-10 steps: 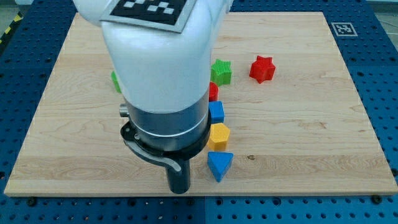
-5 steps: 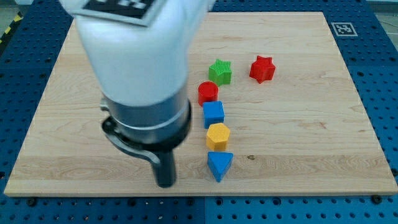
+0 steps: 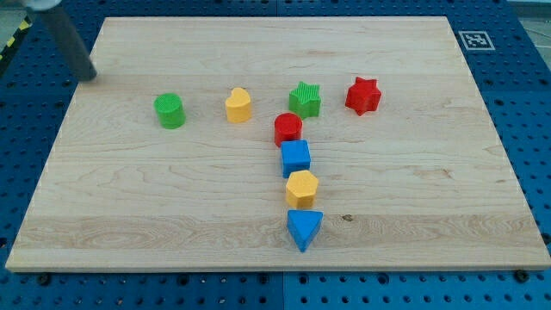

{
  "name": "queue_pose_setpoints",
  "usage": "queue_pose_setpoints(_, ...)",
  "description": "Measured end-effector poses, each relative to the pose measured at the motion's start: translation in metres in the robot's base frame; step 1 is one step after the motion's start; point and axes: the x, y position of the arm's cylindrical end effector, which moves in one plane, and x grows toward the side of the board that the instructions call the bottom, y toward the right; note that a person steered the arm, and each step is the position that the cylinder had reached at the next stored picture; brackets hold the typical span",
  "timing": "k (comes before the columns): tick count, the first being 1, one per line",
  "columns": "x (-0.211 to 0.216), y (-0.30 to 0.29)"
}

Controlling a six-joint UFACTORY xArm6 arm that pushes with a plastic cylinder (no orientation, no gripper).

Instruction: Push the green star into the red circle

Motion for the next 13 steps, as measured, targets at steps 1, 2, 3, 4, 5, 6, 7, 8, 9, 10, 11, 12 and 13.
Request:
queue_pose_setpoints(1,-0.068,-0.002)
queue_pose_setpoints(2,-0.108,-0.001)
queue_pose_setpoints(3,-0.11,0.003)
queue_pose_setpoints(4,-0.107,0.059)
queue_pose_setpoints(5,-0.092,0.128)
queue_pose_setpoints(6,-0.054,0.18)
queue_pose_setpoints(7,-0.022,0.219)
queue_pose_setpoints(8,-0.006,0.26)
queue_pose_setpoints(9,0.011,0.294)
queue_pose_setpoints(10,0.04,0.322)
queue_pose_setpoints(11,0.053,0.338)
queue_pose_setpoints(12,0.056,0.338)
queue_pose_setpoints(13,0.068,0.338)
